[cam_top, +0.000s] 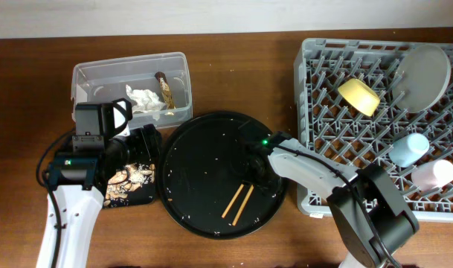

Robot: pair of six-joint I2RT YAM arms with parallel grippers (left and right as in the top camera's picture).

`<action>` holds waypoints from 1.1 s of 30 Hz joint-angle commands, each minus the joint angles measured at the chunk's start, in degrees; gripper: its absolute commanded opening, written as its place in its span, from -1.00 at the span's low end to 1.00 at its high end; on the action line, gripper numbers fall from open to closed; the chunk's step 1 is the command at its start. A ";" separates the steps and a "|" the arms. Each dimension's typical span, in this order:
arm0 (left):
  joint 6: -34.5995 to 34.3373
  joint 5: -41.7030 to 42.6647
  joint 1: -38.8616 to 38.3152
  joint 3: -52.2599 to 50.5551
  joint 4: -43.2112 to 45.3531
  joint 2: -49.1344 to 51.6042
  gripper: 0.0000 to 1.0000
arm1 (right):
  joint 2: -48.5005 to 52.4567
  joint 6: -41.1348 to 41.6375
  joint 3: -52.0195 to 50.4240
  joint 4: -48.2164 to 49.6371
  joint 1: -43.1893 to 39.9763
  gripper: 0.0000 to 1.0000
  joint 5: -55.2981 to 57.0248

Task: Sort waste into correct bins and load items into the dishwasher rack
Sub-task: 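Carry the chopstick with the right gripper and drop it into the rack, then reach the right gripper back to the platter and grasp the second chopstick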

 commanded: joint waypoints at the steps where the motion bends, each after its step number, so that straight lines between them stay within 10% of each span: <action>1: 0.28 -0.42 0.24 0.24 -0.04 -0.44 0.72 | 1.38 0.52 -0.44 0.61 0.37 -0.31 0.24; 8: 0.28 -0.42 0.24 0.24 -0.04 -0.44 0.72 | 1.14 0.52 -0.33 1.09 0.31 -0.91 -4.11; 19: 0.28 -0.44 0.24 0.24 -0.02 -0.44 0.72 | -8.09 -12.37 11.26 -4.59 -1.64 -0.92 -0.66; 27: 0.28 -0.44 0.24 0.24 -0.02 -0.44 0.72 | -11.91 -43.82 23.34 -16.17 -21.20 -0.92 1.11; 33: 0.28 -0.42 0.24 0.24 0.00 -0.44 0.72 | -7.85 -51.06 20.52 -18.60 -31.32 -0.92 -2.25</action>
